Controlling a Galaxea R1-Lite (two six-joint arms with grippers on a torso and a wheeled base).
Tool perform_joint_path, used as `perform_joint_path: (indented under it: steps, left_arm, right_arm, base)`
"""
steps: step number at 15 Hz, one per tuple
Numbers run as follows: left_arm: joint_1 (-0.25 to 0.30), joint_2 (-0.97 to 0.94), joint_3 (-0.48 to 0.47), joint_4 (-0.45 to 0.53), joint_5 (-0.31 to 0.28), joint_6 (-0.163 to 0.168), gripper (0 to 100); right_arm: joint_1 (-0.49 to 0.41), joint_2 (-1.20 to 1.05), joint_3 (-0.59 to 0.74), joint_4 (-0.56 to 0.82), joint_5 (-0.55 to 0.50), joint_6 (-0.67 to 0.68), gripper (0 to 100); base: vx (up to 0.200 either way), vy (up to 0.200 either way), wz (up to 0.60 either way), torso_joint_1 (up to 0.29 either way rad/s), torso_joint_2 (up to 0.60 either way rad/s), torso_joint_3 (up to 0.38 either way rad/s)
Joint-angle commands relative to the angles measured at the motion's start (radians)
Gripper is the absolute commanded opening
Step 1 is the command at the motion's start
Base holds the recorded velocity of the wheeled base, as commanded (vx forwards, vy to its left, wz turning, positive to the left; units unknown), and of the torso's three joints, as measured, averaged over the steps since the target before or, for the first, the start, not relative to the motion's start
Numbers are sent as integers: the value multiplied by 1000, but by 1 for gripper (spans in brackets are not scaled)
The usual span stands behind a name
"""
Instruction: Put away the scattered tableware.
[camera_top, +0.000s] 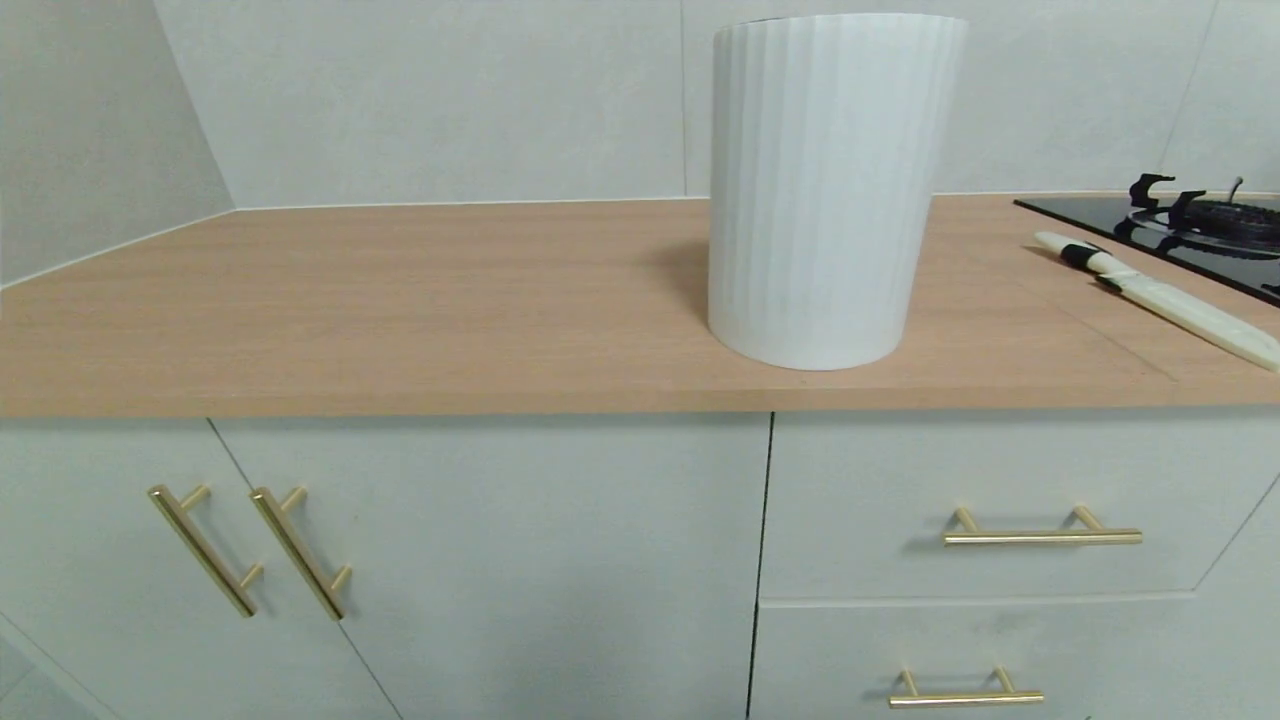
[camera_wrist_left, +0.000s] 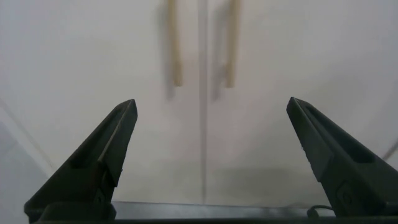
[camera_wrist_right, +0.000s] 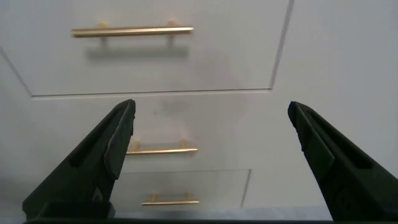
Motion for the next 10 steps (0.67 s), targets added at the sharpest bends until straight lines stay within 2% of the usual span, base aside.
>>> perform_joint_path:
  steps: [1, 2, 10]
  left_arm:
    - [0, 0, 0, 0, 0, 0, 100]
    - [0, 0, 0, 0, 0, -2, 100]
    - [0, 0, 0, 0, 0, -2, 100]
  right_arm:
    - [0, 1, 0, 0, 0, 0, 100]
    - [0, 1, 0, 0, 0, 0, 100]
    - [0, 1, 0, 0, 0, 0, 100]
  base:
    - [0, -200, 0, 2, 2, -2]
    - [0, -200, 0, 7, 2, 7]
    - [0, 0, 0, 0, 0, 0]
